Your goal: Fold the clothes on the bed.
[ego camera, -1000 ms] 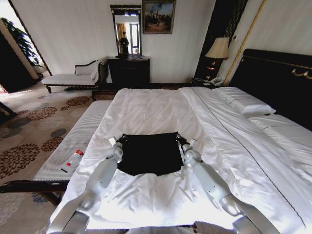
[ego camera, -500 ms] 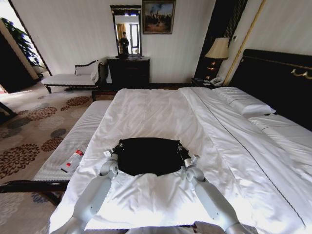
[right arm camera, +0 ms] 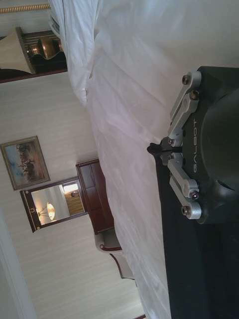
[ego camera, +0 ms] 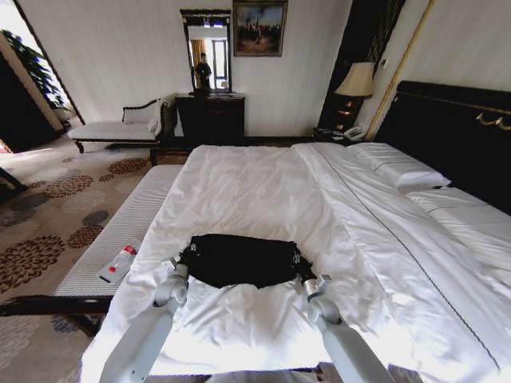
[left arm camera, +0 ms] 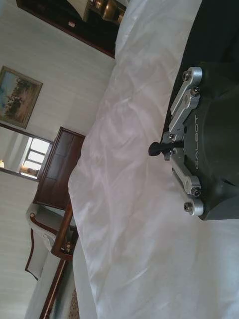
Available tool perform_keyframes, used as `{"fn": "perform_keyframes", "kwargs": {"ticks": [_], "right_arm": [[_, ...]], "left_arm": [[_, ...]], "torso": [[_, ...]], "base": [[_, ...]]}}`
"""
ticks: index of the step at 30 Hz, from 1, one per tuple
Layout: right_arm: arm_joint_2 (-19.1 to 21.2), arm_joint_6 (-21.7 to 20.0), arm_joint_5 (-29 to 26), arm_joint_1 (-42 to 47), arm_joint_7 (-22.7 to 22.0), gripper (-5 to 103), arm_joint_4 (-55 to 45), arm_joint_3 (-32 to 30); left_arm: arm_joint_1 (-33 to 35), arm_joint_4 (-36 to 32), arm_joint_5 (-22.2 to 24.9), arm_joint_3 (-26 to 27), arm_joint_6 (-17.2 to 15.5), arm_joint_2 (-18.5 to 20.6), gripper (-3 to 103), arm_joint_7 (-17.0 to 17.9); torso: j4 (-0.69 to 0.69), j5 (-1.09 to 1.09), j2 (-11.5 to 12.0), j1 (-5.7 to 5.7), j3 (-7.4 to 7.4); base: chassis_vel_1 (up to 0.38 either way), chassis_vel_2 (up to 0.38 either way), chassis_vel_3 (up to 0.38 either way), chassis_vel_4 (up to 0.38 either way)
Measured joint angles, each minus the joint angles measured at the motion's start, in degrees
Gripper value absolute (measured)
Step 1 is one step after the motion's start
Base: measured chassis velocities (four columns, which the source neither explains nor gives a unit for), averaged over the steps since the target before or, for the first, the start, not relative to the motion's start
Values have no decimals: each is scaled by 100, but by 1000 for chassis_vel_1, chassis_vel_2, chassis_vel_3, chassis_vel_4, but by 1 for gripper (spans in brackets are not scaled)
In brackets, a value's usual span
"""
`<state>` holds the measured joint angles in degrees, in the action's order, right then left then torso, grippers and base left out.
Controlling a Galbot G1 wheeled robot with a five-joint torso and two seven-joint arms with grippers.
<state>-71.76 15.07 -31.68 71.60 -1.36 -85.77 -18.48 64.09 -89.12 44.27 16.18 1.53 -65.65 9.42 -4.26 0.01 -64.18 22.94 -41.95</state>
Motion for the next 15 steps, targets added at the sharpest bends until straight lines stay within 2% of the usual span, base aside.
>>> {"fn": "perform_keyframes", "kwargs": {"ticks": [7,15], "right_arm": [[-138,127,217,428,73,0,-138,-160],[-327,231,435,823,103,0,-450,-303]], "left_arm": [[628,-429,63,224,8,46,0,14],[1160,-771,-151,320,87,-36,0,18]], "torso": [[1,0,0,0,0],[1,0,1,0,0]], "base": [[0,0,0,0],[0,0,0,0]]}}
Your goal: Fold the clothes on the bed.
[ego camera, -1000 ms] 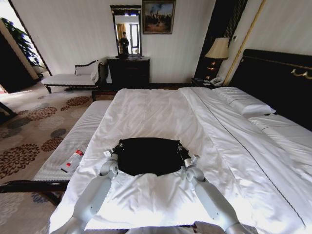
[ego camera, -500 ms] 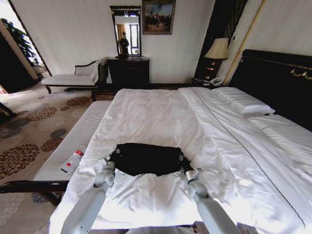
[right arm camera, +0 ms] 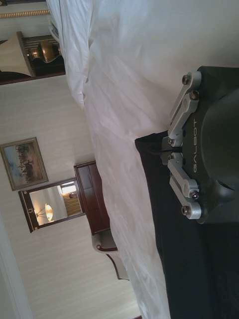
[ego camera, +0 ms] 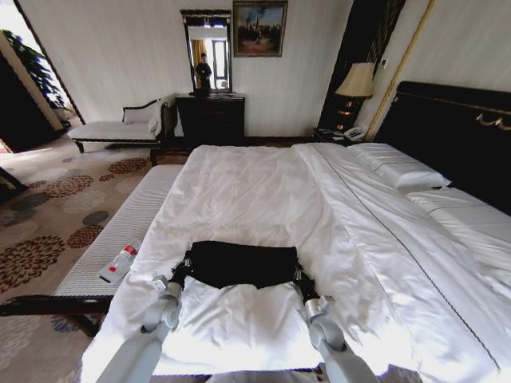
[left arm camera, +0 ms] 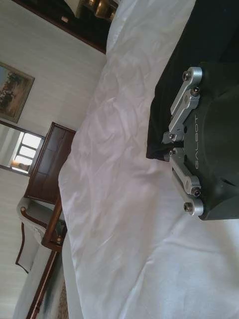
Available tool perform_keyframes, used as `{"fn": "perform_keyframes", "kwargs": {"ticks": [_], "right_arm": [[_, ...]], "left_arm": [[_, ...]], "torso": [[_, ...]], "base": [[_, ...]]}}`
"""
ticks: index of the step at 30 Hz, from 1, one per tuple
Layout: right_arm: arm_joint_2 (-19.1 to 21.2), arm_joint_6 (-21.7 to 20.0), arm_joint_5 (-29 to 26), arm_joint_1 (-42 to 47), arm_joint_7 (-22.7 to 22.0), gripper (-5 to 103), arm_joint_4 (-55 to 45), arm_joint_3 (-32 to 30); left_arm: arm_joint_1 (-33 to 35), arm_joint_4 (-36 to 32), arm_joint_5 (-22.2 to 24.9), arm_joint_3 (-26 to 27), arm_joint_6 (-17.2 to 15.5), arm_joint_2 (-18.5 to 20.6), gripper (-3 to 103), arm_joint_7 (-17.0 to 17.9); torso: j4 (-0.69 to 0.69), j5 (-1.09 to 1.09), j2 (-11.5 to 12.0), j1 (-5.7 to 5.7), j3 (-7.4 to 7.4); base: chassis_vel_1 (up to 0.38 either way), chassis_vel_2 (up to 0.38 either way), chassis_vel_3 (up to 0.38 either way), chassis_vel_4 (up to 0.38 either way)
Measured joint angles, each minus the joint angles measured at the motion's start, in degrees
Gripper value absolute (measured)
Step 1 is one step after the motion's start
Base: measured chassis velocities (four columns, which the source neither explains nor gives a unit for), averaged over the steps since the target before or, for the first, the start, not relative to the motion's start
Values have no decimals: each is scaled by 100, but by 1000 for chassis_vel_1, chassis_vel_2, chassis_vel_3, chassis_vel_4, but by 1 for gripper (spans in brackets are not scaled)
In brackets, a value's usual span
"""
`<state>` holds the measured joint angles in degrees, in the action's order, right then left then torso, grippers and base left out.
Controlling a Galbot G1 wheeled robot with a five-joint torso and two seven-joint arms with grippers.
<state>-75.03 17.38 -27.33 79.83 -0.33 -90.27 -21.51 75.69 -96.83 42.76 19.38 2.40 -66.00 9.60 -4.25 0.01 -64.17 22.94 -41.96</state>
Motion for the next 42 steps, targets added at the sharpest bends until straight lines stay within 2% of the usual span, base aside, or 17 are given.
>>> {"fn": "perform_keyframes", "kwargs": {"ticks": [5,17,23,28,29,30,31,32,35,36,37,38,40,41,42], "right_arm": [[-81,11,-38,281,5,0,-444,-211],[-11,136,-6,486,91,0,-524,-246],[-10,167,-8,515,91,0,-463,-235],[-5,138,6,597,84,-3,-484,-245],[6,118,32,660,88,8,-548,-273],[14,109,52,726,104,13,-626,-290],[14,109,52,726,104,13,-626,-290],[21,103,60,775,114,13,-687,-300],[48,99,71,1045,113,28,-1042,-392],[48,99,71,1045,113,28,-1042,-392],[59,91,66,1143,97,34,-1171,-424],[66,83,62,1180,85,34,-1224,-437],[147,29,43,1301,4,45,-1455,-477],[147,29,43,1301,4,45,-1455,-477],[212,-20,36,1287,-34,51,-1518,-479]], "left_arm": [[44,74,-169,82,79,33,0,-37],[101,-93,-232,20,90,181,0,38],[315,-256,-365,34,78,146,0,149],[455,-384,-422,46,-57,172,-1,411],[495,-432,-431,67,-114,181,5,541],[528,-479,-448,89,-142,185,10,588],[528,-479,-448,89,-142,185,10,588],[558,-523,-478,111,-151,187,15,611],[729,-809,-644,229,-154,200,31,650],[729,-809,-644,229,-154,200,31,650],[786,-913,-695,263,-154,200,31,652],[817,-973,-729,282,-154,203,36,652],[917,-1176,-891,354,-153,226,48,673],[917,-1176,-891,354,-153,226,48,673],[942,-1251,-917,374,-155,237,53,699]], "torso": [[0,1,0,1,0],[0,-1,1,1,0],[0,0,0,1,0],[0,0,0,0,0],[-1,0,0,1,0],[-1,0,0,1,0],[-1,0,0,1,0],[-1,0,0,1,0],[0,0,0,0,0],[0,0,0,0,0],[0,0,0,1,0],[-1,0,0,0,0],[-2,0,0,0,0],[-2,0,0,0,0],[-1,-1,0,0,0]], "base": [[0,0,0,0],[0,0,0,0],[0,0,0,0],[0,0,0,0],[0,0,0,0],[0,0,0,0],[0,0,0,0],[0,0,0,0],[0,0,0,0],[0,0,0,0],[0,0,0,0],[0,0,0,0],[0,0,0,0],[0,0,0,0],[0,0,0,0]]}}
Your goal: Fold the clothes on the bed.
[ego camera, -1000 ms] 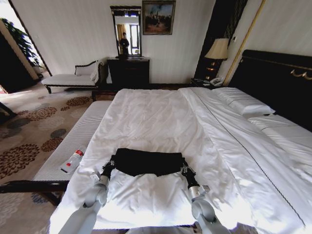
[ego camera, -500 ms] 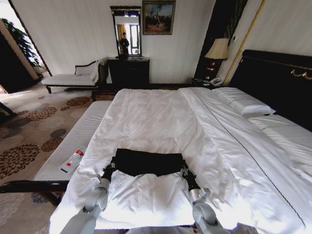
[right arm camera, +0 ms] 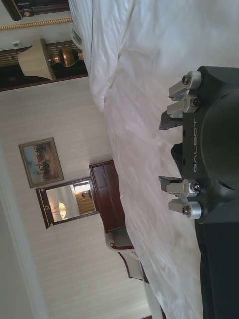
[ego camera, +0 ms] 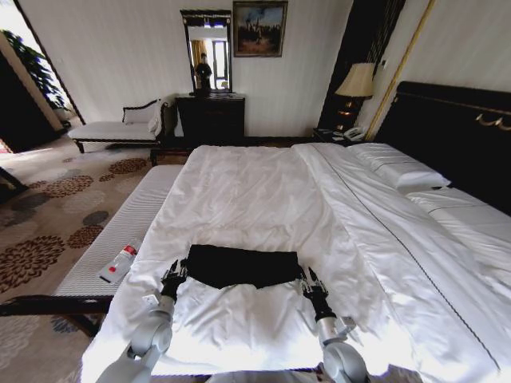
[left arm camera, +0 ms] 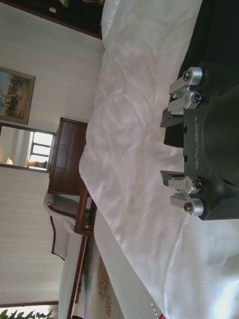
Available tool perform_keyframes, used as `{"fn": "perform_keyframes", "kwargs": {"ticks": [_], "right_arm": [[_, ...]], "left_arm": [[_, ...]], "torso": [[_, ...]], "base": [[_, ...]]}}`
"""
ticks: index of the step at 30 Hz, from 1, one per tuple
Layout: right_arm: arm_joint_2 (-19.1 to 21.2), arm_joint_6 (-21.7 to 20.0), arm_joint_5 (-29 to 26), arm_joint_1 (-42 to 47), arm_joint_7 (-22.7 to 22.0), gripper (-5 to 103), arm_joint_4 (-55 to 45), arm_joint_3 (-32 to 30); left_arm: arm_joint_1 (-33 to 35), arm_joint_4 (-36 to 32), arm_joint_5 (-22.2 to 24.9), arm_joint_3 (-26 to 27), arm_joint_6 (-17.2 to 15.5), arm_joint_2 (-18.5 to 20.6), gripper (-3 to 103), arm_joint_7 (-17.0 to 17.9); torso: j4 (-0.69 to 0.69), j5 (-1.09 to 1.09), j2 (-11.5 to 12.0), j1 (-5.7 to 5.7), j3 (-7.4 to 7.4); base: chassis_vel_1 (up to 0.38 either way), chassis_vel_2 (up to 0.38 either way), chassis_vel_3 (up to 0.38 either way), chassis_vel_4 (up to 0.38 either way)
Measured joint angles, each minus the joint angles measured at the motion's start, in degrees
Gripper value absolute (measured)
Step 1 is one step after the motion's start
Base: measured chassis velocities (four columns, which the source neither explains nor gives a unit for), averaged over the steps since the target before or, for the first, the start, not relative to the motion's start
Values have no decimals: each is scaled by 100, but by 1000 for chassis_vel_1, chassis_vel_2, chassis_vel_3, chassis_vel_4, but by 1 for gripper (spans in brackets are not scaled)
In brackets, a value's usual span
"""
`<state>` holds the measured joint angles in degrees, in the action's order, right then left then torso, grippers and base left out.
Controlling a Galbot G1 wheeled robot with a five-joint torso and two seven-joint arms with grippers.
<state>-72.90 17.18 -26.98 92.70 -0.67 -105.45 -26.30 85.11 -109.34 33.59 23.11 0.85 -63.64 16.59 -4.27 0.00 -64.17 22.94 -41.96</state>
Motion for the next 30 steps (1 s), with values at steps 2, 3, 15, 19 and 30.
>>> {"fn": "perform_keyframes", "kwargs": {"ticks": [2,3,15,19,30], "right_arm": [[202,-126,-30,-154,-72,61,-61,20],[313,-186,-36,-262,-99,61,-62,49],[1617,-359,482,-1668,-108,99,780,615],[1973,-191,1212,-2658,35,100,1449,1335],[2014,504,2471,-3812,334,100,2566,2472]], "left_arm": [[60,-181,-5,50,-56,21,64,53],[96,-250,-8,70,-80,35,64,73],[674,-704,-528,108,-134,360,100,-65],[1194,-922,-695,241,-47,212,100,-199],[1835,-1467,-769,344,17,100,100,-295]], "torso": [[0,1,0,0,0],[0,0,0,0,0],[-1,3,0,1,-1],[4,0,1,1,-1],[1,0,1,1,-1]], "base": [[0,0,0,0],[0,0,0,0],[0,0,0,0],[0,0,0,0],[0,0,0,0]]}}
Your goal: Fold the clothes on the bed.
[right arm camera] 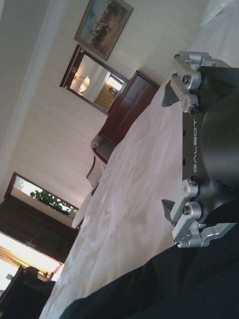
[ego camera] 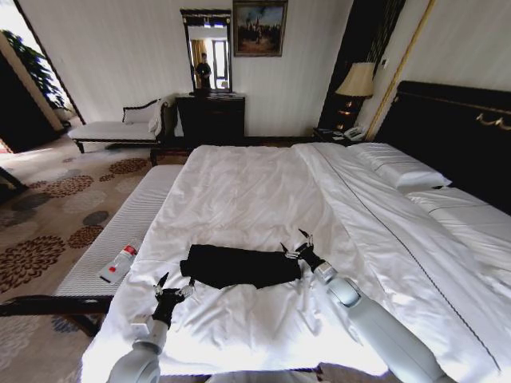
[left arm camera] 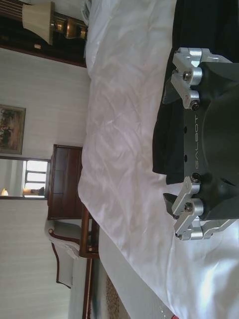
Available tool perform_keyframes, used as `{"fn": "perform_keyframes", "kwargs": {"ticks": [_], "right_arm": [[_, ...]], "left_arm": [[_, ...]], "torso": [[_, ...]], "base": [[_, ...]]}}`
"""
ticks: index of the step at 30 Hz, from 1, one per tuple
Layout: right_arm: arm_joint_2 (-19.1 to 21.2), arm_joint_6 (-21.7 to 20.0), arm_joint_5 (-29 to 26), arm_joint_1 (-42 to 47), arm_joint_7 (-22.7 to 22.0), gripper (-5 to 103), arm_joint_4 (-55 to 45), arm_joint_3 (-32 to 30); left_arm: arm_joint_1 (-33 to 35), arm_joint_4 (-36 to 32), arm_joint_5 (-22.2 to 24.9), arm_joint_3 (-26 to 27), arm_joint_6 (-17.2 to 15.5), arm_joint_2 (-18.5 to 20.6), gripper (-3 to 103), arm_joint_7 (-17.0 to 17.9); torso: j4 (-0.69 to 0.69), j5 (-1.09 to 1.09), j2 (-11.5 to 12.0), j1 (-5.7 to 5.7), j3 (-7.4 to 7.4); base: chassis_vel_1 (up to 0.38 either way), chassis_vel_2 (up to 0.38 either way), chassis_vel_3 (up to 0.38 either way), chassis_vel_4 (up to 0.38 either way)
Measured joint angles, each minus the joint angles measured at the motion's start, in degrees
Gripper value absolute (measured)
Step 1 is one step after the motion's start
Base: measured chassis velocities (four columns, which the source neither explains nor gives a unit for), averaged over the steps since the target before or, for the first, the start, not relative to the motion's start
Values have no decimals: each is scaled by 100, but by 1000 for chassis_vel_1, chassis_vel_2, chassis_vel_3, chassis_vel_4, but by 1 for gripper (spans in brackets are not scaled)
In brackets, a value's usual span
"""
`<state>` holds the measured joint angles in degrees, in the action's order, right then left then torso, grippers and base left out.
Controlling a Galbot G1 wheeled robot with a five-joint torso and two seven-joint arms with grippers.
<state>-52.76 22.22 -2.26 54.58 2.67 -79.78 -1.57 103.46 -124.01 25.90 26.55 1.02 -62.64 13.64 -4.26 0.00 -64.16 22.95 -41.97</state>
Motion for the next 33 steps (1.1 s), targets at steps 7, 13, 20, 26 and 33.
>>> {"fn": "perform_keyframes", "kwargs": {"ticks": [7,13,20,26,33], "right_arm": [[-73,621,1098,-232,152,100,383,131],[-48,945,1741,-67,223,100,288,128],[116,1065,2007,395,312,100,-280,59],[287,1100,2103,825,435,100,-758,-3],[482,900,1599,1028,539,100,-1505,-189]], "left_arm": [[232,-195,15,76,42,-65,100,-24],[159,-194,90,82,43,-77,100,-21],[65,-177,225,88,2,-55,100,4],[51,-198,277,89,-43,-57,100,15],[41,-252,293,81,-65,-62,100,23]], "torso": [[0,1,-1,0,0],[0,1,0,0,1],[0,1,-1,0,1],[-1,0,0,0,1],[-1,1,-1,-1,1]], "base": [[0,0,0,0],[0,0,0,0],[0,0,0,0],[0,0,0,0],[0,0,0,0]]}}
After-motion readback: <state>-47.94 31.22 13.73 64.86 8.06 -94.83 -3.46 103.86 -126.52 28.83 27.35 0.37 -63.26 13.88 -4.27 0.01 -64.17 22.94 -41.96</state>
